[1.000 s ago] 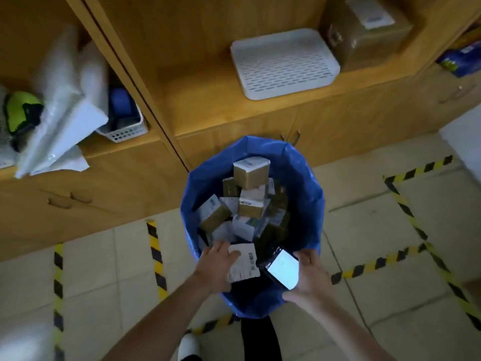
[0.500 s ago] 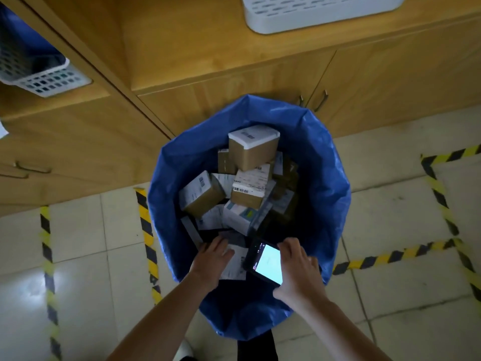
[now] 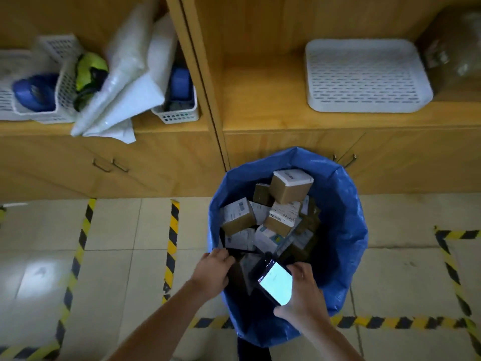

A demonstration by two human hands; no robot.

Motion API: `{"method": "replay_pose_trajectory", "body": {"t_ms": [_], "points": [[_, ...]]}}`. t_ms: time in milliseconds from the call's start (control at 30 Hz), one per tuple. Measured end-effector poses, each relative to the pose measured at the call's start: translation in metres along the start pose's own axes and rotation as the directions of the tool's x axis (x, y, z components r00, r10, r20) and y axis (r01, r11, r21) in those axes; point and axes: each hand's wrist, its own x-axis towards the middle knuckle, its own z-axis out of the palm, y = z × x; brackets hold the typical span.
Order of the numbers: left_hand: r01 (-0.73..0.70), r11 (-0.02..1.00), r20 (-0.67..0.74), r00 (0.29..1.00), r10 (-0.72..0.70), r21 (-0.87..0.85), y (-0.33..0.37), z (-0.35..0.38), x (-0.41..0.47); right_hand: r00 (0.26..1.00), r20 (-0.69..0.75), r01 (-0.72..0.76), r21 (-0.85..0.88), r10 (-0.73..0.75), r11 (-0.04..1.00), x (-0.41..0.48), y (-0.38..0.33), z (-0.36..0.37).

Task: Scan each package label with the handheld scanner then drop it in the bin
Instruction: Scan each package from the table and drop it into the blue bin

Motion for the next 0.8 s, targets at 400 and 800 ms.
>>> {"method": "replay_pose_trajectory", "body": {"t_ms": [400,800], "points": [[0.258,0.890,-0.301,0.875,-0.380,-0.376,-0.107,0.010,-0.234,0.968,-0.091,0.240,0.070,-0.233,0.968,-0.104,-0.176,0.027],[0.489,0.479,-0.334,0.356,-0.873,-0.729,-0.217,0.125,-0.545,0.728,0.195,0.682,-0.111,-0.658,0.722,-0.252,-0.411,0.186]]}}
